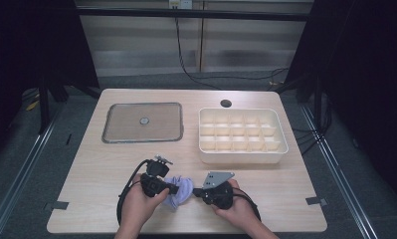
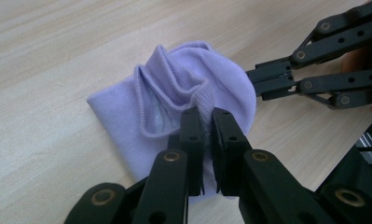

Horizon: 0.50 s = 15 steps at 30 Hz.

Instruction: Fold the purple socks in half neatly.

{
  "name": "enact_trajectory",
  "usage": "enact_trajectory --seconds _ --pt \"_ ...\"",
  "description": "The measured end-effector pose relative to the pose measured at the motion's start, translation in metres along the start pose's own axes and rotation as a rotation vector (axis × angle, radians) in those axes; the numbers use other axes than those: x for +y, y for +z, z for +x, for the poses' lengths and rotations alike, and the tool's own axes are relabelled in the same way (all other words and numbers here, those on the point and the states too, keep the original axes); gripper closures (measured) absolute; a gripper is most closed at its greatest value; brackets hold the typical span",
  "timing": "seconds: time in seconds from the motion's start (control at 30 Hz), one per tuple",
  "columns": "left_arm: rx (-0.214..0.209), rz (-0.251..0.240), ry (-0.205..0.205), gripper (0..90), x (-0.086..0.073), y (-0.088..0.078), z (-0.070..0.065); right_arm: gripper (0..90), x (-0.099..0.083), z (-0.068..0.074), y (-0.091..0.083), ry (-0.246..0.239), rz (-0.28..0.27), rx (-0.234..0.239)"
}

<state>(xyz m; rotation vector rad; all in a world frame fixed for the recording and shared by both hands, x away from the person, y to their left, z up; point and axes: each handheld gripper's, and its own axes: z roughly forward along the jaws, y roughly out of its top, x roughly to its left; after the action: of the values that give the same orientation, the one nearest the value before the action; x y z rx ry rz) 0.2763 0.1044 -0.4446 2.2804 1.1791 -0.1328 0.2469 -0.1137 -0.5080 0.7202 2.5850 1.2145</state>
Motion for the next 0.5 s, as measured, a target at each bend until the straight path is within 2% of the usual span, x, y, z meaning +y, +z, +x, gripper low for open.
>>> enact_trajectory --seconds 0.17,0.23,0.5 --pt "-0.005 -0.018 0.004 83.9 0.003 -0.003 -0.005 90.0 0.000 0.000 0.000 0.000 0.000 0.000" --pt "-0.008 -0.006 0.016 83.8 0.003 -0.002 -0.006 90.0 0.000 0.000 0.000 0.003 0.000 0.001" --pt "-0.001 -0.003 0.037 83.0 0.005 0.013 -0.011 90.0 0.000 0.000 0.000 0.002 0.000 0.000"
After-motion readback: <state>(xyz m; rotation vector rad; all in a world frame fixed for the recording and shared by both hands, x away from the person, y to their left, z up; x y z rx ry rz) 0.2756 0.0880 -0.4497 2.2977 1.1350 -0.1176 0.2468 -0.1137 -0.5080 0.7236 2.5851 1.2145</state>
